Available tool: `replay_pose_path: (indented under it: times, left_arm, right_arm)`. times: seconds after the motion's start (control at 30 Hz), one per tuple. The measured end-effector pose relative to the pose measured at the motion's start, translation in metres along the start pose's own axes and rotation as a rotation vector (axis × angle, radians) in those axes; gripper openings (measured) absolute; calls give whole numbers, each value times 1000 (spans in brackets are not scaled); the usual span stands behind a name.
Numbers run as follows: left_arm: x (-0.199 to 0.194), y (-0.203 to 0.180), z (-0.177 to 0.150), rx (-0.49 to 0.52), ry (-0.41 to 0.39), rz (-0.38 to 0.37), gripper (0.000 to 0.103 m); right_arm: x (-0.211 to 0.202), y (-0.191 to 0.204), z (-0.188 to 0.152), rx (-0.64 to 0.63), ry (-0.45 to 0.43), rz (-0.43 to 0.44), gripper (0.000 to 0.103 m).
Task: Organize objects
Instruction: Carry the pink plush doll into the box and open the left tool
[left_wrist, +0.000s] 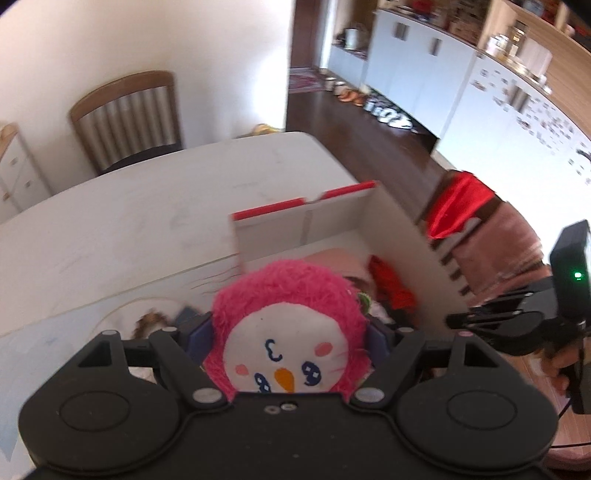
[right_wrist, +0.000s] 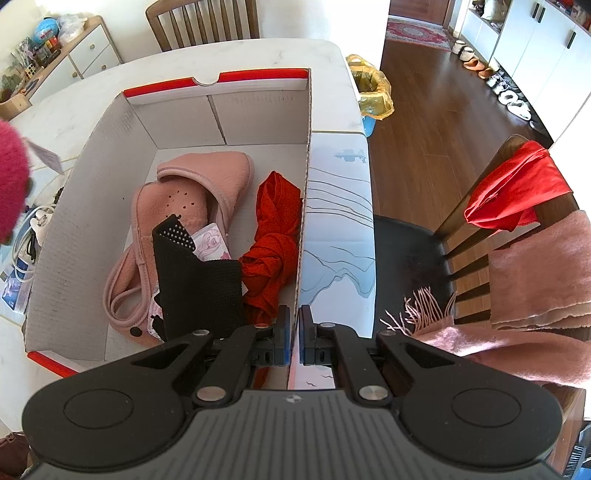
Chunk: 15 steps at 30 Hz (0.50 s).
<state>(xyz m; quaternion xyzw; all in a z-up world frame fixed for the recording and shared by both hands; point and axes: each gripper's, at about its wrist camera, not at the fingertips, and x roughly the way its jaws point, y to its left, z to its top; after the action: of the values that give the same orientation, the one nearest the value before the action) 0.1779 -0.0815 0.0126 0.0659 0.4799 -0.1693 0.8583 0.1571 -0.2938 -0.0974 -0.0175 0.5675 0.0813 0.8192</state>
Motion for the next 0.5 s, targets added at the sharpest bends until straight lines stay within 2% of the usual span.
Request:
replay_pose_path:
  times: [0.27,0.5]
  left_arm:
    - [29,-44,19,74,-4,-11,81]
    - [67,-61,20,114,56,3,81]
  right_arm:
    - [0,0,0,4,-2,4,3]
    - [0,0,0,7,-4,7,3]
